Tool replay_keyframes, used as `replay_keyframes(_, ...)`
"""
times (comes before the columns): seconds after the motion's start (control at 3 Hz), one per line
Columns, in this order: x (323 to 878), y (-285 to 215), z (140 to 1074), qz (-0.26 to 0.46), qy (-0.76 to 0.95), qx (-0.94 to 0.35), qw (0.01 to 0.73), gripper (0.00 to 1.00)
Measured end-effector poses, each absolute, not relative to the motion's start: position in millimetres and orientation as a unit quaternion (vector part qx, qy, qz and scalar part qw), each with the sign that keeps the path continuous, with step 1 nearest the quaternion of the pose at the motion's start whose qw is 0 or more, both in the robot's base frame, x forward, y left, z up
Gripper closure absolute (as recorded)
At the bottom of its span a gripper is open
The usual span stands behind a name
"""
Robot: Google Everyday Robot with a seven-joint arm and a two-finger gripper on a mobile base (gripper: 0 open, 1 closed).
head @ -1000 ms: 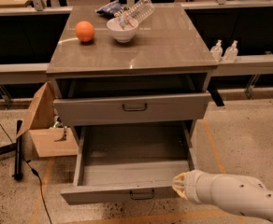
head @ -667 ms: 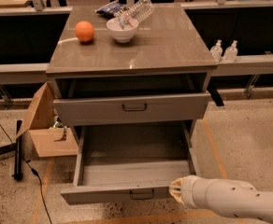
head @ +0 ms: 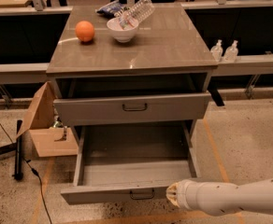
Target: Close middle drawer
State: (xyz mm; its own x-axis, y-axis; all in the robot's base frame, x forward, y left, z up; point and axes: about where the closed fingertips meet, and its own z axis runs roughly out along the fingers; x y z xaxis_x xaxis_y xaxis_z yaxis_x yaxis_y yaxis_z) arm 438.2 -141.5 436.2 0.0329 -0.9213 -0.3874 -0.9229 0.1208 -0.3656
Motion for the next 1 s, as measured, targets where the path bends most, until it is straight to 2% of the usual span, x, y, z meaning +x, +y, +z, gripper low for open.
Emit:
replay_keyframes(0.33, 441.9, -139.6, 412.5, -0.001, 0.698, -0.662, 0.273, 1.0)
replay_keyframes(1.0, 489.9, -144.6, 415.7, -0.061, 0.69, -0.648, 0.316, 1.0)
